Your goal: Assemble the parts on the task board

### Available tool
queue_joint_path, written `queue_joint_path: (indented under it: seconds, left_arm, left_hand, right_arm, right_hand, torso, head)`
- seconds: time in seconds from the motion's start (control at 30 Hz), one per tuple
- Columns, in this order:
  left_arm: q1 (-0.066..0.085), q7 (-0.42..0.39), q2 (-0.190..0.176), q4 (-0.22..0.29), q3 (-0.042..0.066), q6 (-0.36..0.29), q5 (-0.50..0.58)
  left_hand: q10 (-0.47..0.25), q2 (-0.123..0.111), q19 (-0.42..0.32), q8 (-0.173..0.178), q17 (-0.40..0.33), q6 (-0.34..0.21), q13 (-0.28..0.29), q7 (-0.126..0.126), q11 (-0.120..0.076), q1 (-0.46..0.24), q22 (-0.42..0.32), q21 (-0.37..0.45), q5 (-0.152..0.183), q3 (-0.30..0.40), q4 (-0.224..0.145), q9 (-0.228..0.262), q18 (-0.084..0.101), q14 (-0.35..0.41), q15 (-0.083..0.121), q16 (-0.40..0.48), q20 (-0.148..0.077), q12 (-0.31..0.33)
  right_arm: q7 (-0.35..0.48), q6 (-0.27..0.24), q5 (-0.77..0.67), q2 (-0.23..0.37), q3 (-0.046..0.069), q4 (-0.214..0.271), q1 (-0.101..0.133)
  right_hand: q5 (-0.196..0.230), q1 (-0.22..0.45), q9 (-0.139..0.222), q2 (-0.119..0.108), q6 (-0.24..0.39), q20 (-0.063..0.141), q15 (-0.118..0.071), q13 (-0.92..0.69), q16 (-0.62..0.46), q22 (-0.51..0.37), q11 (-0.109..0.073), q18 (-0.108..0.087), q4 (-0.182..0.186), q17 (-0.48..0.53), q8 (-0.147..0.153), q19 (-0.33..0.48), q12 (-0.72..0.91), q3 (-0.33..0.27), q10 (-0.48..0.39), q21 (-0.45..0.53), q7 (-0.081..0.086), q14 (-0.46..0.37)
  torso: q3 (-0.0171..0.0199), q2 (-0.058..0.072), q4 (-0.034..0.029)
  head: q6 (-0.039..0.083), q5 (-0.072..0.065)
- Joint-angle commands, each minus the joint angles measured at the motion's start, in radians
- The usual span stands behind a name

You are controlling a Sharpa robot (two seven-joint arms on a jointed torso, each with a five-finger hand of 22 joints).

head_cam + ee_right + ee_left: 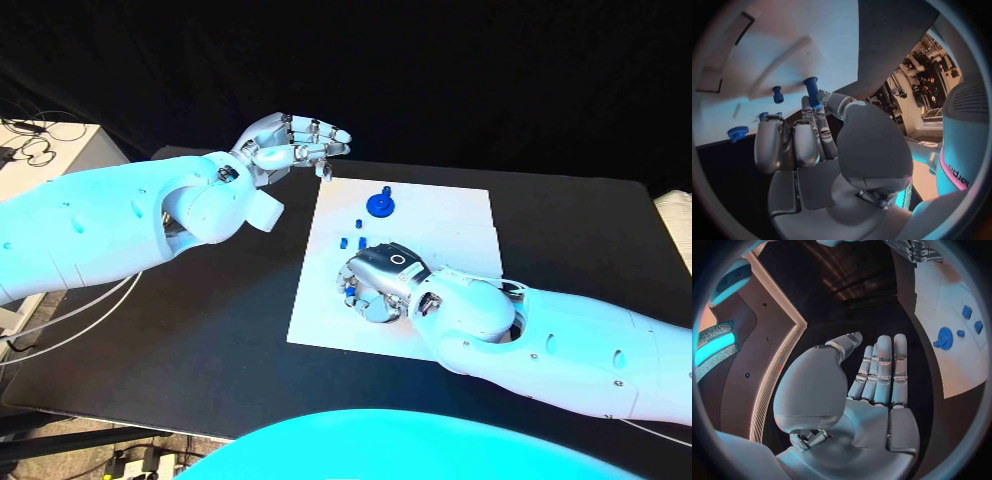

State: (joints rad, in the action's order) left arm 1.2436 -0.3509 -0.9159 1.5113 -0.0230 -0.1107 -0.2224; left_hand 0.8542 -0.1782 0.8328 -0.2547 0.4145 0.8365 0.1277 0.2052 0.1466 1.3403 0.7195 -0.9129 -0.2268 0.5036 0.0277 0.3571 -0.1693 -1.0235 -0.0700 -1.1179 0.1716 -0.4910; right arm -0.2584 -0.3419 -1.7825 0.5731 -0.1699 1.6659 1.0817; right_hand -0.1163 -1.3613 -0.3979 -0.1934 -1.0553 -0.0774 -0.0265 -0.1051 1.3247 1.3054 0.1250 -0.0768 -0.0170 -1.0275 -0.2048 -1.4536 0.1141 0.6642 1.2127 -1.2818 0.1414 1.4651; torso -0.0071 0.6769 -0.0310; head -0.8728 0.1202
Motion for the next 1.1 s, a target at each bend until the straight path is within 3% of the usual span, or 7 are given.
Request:
queue_joint_path:
  seconds: [0.03,0.2,0.6,0.8,1.1]
  left_arm:
    - [0.001,-0.003,0.002,0.001,0.001,0.011,-0.001]
    - [0.001,-0.003,0.002,0.001,0.001,0.011,-0.001]
    - [0.001,-0.002,0.0,0.001,0.001,0.011,-0.001]
    - [0.001,-0.002,-0.001,0.001,0.001,0.011,-0.001]
    - [0.001,0.0,-0.001,0.001,0.001,0.011,-0.001]
  left_hand:
    - [-0.009,0.003,0.009,-0.006,-0.001,-0.004,-0.001,-0.001,-0.001,-0.004,-0.001,0.003,-0.002,-0.001,0.006,0.001,-0.014,0.001,-0.002,0.001,-0.001,-0.007]
    - [-0.01,0.003,0.009,-0.006,-0.001,-0.005,-0.001,-0.001,-0.001,-0.005,-0.001,0.004,-0.001,-0.002,0.007,0.001,-0.014,0.001,-0.002,0.001,0.0,-0.007]
    - [-0.01,0.003,0.009,-0.006,-0.001,-0.005,-0.001,-0.001,-0.001,-0.005,-0.001,0.004,-0.001,-0.002,0.007,0.001,-0.014,0.001,-0.002,0.001,0.0,-0.007]
    - [-0.011,0.003,0.009,-0.006,-0.002,-0.005,-0.001,-0.001,-0.001,-0.006,-0.002,0.005,-0.001,-0.002,0.008,0.001,-0.014,0.002,-0.002,0.001,0.0,-0.008]
    - [-0.011,0.003,0.009,-0.006,-0.002,-0.005,-0.001,-0.001,-0.001,-0.006,-0.002,0.005,-0.001,-0.002,0.008,0.001,-0.014,0.002,-0.002,0.001,0.0,-0.008]
  right_arm:
    - [-0.005,0.044,-0.002,0.002,-0.008,-0.01,-0.009]
    - [0.001,0.033,0.005,0.006,-0.008,-0.01,-0.009]
    - [0.009,-0.002,0.013,0.015,-0.008,-0.009,-0.009]
    - [0.015,-0.024,0.027,0.019,-0.008,-0.01,-0.009]
    - [0.02,-0.04,0.04,0.022,-0.008,-0.01,-0.009]
  right_hand:
    - [-0.001,0.005,0.001,-0.001,0.007,-0.002,0.009,0.0,-0.005,-0.001,-0.058,0.006,-0.032,0.003,0.006,0.004,-0.005,0.022,0.05,0.005,0.001,0.005]
    - [-0.046,0.036,0.004,-0.02,0.021,-0.007,0.014,0.002,-0.005,-0.003,-0.052,0.005,-0.03,0.003,0.017,0.007,-0.017,0.002,0.039,0.01,0.005,0.005]
    - [-0.056,0.074,0.013,-0.061,0.067,-0.027,0.036,0.029,-0.016,-0.077,-0.025,-0.014,-0.027,0.029,0.044,0.045,-0.048,-0.03,-0.087,0.102,0.018,-0.006]
    - [-0.047,0.075,0.018,-0.061,0.087,-0.033,0.041,0.037,-0.036,-0.133,-0.019,-0.027,-0.027,0.064,0.057,0.07,-0.043,-0.054,-0.138,0.17,0.022,-0.02]
    - [-0.044,0.073,0.019,-0.059,0.088,-0.034,0.042,0.038,-0.043,-0.15,-0.018,-0.032,-0.027,0.078,0.058,0.077,-0.039,-0.064,-0.151,0.192,0.023,-0.026]
  torso:
    - [-0.0002,-0.001,0.0008]
    - [0.0003,0.0,-0.0004]
    - [-0.0003,-0.001,0.0001]
    - [-0.0008,-0.001,-0.0002]
    - [-0.0006,-0.001,0.0001]
  head:
    - [0.0,-0.001]
    - [0.0,-0.002]
    - [0.0,-0.002]
    - [0.0,-0.002]
    - [0.0,-0.002]
